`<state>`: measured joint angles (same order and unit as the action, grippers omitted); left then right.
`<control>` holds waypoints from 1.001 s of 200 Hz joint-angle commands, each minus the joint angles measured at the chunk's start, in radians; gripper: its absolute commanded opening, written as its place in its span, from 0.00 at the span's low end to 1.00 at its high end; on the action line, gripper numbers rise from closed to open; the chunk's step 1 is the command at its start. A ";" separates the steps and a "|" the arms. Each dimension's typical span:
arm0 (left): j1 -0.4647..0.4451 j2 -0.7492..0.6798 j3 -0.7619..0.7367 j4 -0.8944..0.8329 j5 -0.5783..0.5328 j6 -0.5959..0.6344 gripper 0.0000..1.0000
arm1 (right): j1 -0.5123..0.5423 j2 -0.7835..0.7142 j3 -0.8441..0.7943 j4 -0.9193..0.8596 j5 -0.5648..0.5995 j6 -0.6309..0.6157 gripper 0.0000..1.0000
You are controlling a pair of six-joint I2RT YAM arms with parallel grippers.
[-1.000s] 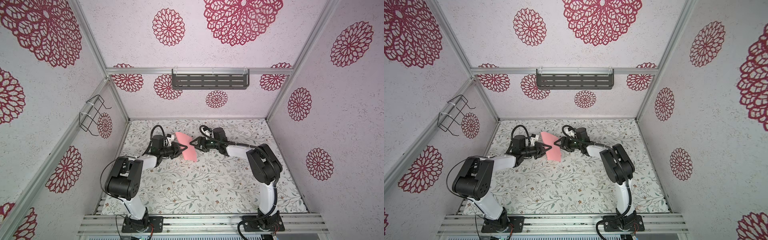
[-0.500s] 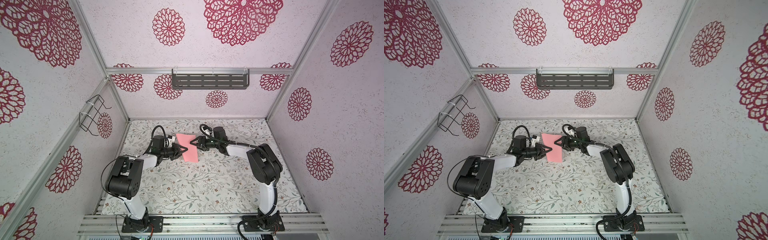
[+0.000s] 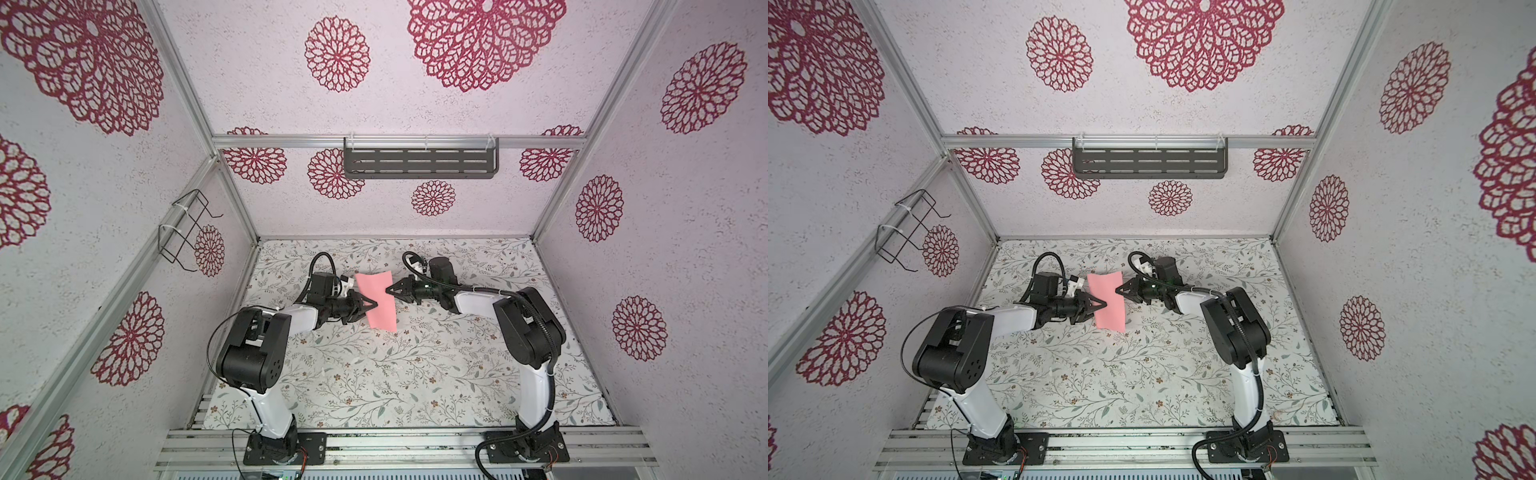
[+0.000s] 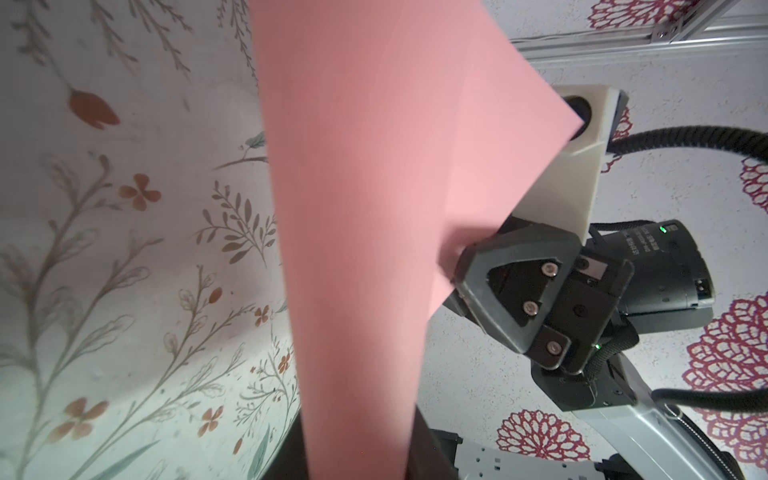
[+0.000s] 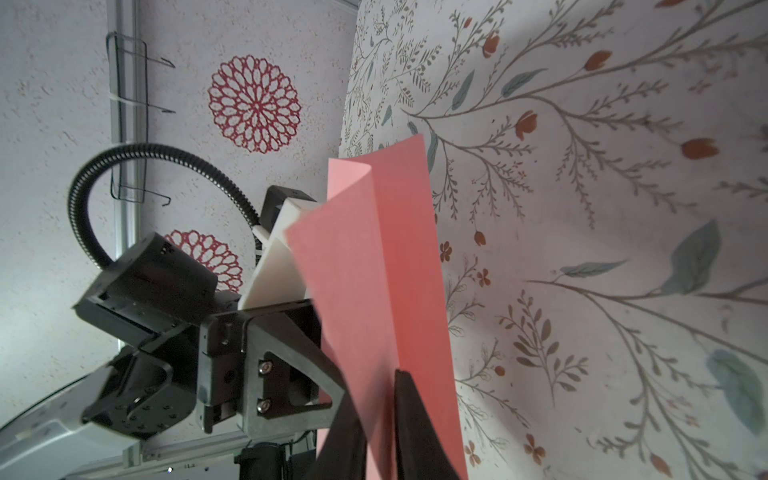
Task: Fold a paper plane with a square sheet of paper (pick it up from the middle)
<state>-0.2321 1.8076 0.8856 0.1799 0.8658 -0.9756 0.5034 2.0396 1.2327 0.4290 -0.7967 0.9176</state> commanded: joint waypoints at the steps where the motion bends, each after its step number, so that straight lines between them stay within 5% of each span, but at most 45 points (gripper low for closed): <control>1: -0.013 0.025 0.016 -0.033 0.007 0.026 0.32 | 0.006 -0.078 -0.018 -0.029 0.038 -0.029 0.09; 41: -0.027 0.037 0.016 -0.148 -0.017 0.091 0.44 | 0.021 -0.121 -0.078 -0.141 0.114 -0.044 0.08; 112: -0.006 -0.073 -0.013 -0.306 -0.324 0.195 0.78 | 0.078 -0.011 0.036 -0.211 0.144 -0.043 0.08; 200: -0.001 -0.148 -0.029 -0.381 -0.469 0.229 0.80 | 0.112 0.108 0.226 -0.407 0.164 -0.263 0.09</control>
<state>-0.2363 1.6733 0.8677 -0.1761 0.4458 -0.7658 0.6060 2.1307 1.4014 0.0963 -0.6495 0.7586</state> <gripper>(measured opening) 0.812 0.090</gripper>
